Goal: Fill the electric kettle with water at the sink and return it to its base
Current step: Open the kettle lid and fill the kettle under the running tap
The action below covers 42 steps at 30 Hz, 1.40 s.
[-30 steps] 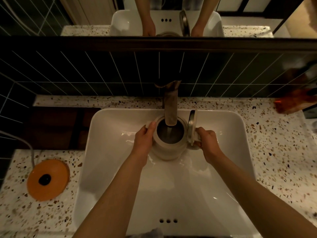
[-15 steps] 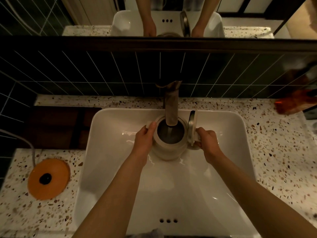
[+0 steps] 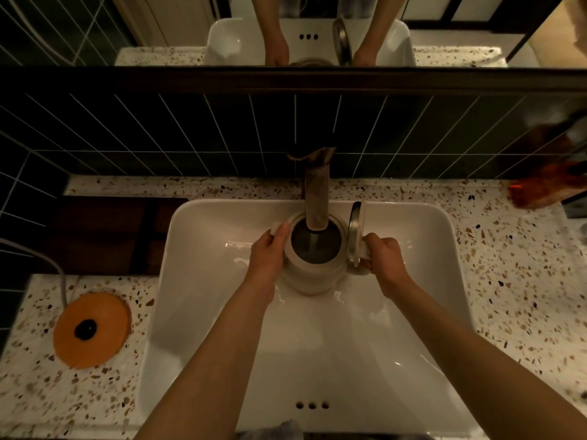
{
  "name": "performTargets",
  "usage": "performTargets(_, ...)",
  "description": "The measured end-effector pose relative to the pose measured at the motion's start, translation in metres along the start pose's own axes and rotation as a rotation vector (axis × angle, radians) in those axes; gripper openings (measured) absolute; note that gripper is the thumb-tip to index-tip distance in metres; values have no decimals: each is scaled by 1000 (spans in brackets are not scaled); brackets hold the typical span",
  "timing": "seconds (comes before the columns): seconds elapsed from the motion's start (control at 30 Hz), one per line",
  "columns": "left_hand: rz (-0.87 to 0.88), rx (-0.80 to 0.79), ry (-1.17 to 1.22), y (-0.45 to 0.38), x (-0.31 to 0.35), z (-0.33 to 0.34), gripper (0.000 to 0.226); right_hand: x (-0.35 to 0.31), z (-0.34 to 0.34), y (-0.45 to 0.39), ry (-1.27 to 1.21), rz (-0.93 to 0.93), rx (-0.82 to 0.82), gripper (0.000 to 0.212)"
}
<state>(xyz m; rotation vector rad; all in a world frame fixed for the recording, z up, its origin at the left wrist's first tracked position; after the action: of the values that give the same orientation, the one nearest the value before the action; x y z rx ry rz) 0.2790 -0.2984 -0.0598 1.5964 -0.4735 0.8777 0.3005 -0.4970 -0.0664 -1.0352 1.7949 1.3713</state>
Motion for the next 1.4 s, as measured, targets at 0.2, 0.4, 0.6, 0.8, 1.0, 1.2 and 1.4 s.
performTargets(0.2, -16, 23, -13, 0, -1, 2, 21, 0, -1, -1, 12, 13, 5, 32)
performTargets(0.4, -22, 46, -14, 0, 0, 1, 28, 2, -1, -3, 28, 33, 27, 29)
performTargets(0.6, 32, 78, -15, 6, 5, 3, 22, 4, -1, -4, 27, 22, 31, 33)
performTargets(0.8, 242, 131, -167, 11, 23, 3, 48, 5, 0, -4, 55, 32, 47, 31)
performTargets(1.0, 769, 222, -390, 27, 78, 6, 53, 4, 0, -4, 54, 27, 53, 34)
performTargets(1.2, 1191, 224, -958, 20, 107, 15, 51, 2, -1, -3, 65, 23, 49, 34)
performTargets(1.4, 1211, 207, -1155, -2, 100, 19, 45, 0, -1, -2, 62, 23, 45, 36)
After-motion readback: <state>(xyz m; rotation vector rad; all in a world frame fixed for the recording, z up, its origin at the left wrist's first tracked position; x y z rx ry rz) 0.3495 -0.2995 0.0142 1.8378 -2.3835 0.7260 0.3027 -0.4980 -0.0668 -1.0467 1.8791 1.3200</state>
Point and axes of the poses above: each hand's wrist, its own y-axis away from the middle knuckle, its own z-axis out of the palm, x = y × z, the point moved 1 cm from there along -y, towards the middle knuckle, and after that the axes turned 3 degrees about -z, right-handed, at the moved point
